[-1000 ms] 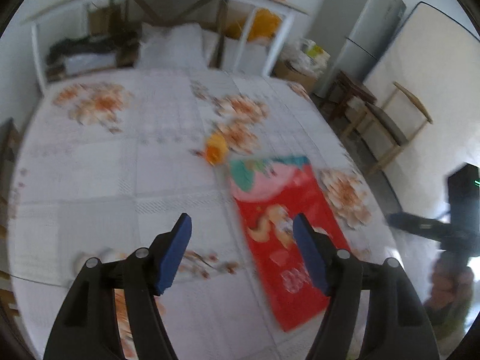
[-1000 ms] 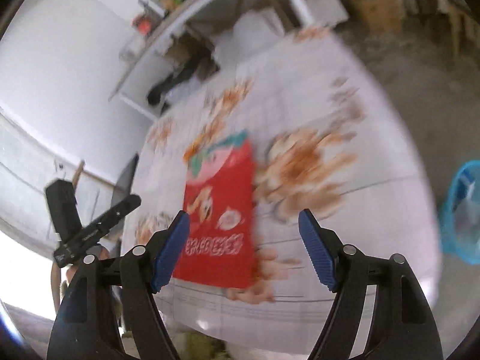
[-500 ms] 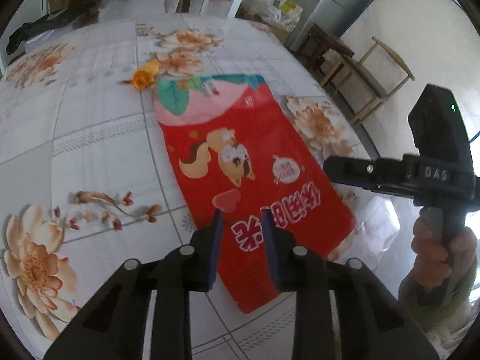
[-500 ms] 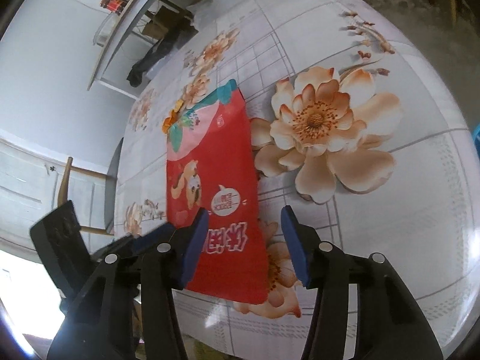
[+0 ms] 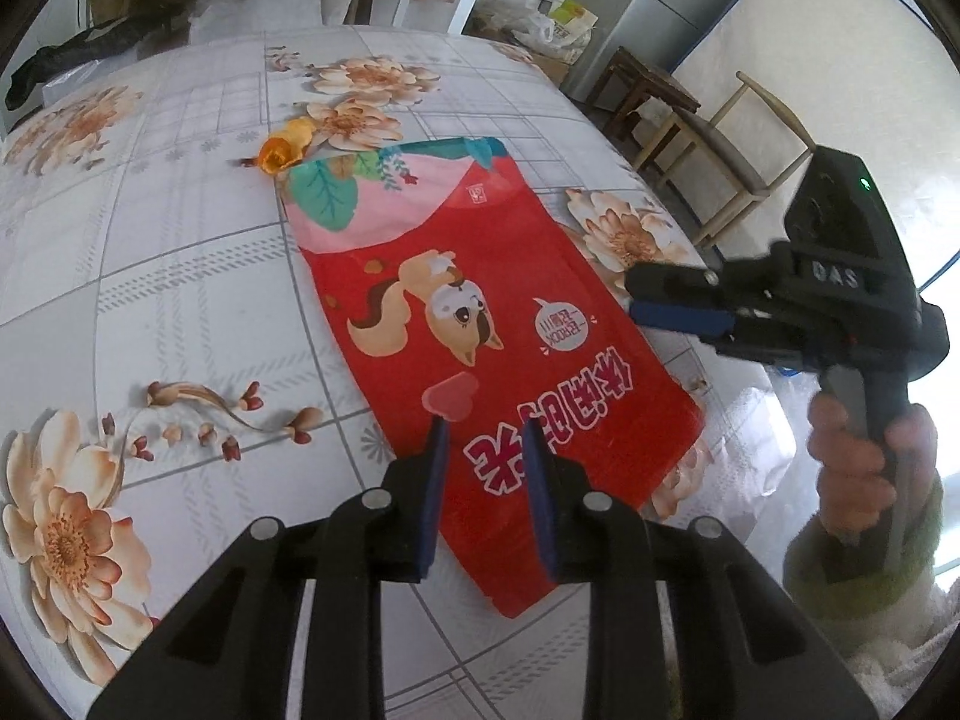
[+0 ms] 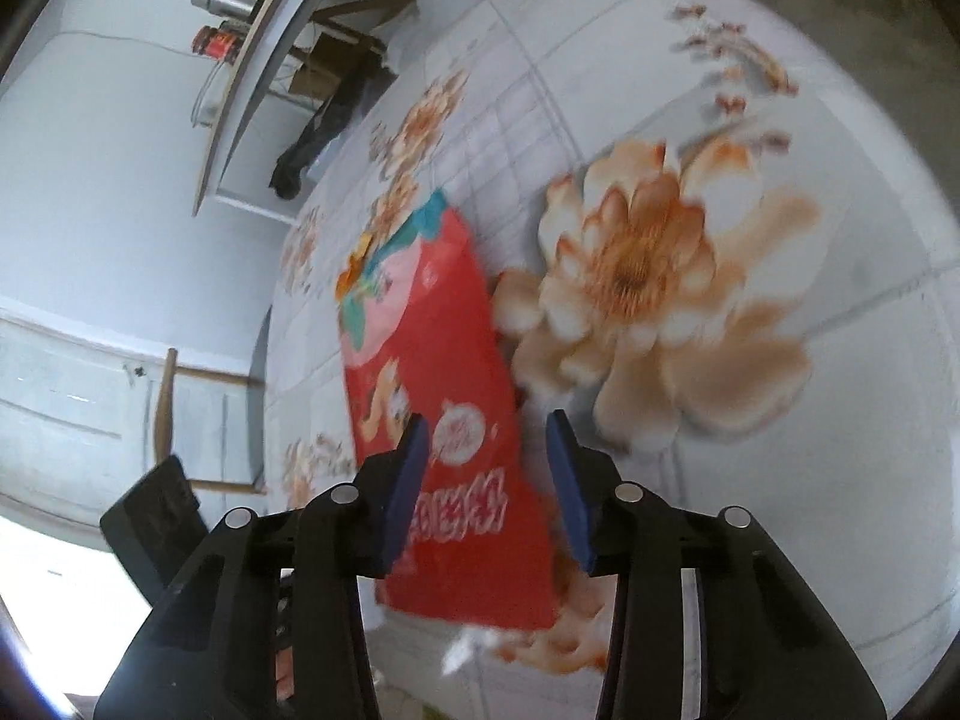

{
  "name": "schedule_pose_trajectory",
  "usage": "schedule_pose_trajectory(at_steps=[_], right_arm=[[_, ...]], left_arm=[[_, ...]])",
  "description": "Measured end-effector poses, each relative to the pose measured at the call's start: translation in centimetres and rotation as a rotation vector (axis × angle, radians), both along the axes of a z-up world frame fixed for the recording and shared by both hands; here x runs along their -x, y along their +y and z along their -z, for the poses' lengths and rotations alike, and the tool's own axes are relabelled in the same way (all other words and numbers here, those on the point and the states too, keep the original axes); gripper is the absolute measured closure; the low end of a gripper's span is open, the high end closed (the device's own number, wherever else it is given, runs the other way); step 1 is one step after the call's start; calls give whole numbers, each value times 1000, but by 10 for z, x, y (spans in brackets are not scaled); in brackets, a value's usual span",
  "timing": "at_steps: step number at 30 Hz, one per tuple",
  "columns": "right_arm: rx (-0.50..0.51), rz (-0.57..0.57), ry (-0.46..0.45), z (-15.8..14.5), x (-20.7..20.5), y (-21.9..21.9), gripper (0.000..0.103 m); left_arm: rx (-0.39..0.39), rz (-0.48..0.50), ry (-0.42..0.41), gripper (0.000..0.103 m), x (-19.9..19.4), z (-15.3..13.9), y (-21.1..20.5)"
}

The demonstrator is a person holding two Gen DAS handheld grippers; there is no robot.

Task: Collect trash
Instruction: 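Grasp the red snack bag edge with the right tool and lift it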

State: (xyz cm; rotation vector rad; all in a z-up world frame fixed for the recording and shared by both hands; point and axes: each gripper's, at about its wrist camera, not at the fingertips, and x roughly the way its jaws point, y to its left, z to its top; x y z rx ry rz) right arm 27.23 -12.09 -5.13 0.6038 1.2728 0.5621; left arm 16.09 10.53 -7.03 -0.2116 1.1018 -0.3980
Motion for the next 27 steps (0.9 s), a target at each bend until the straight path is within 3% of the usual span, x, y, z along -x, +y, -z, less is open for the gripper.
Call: schedule_pose_trajectory(at_steps=[7,16,20,27], right_arm=[[5,-84,31,0,-3,19,63],[-265,-152,151,16,3,9,56],[-98,-120,73,5,6,14,60],[119,-102,-56,-10,12,35,82]], left_arm=[[6,-3,1,79,-1,0,1],[5,-1,0,79,-1,0,4],[-5,3,-6,79,-1,0,2],[-10,5,-9,79,1,0,2]])
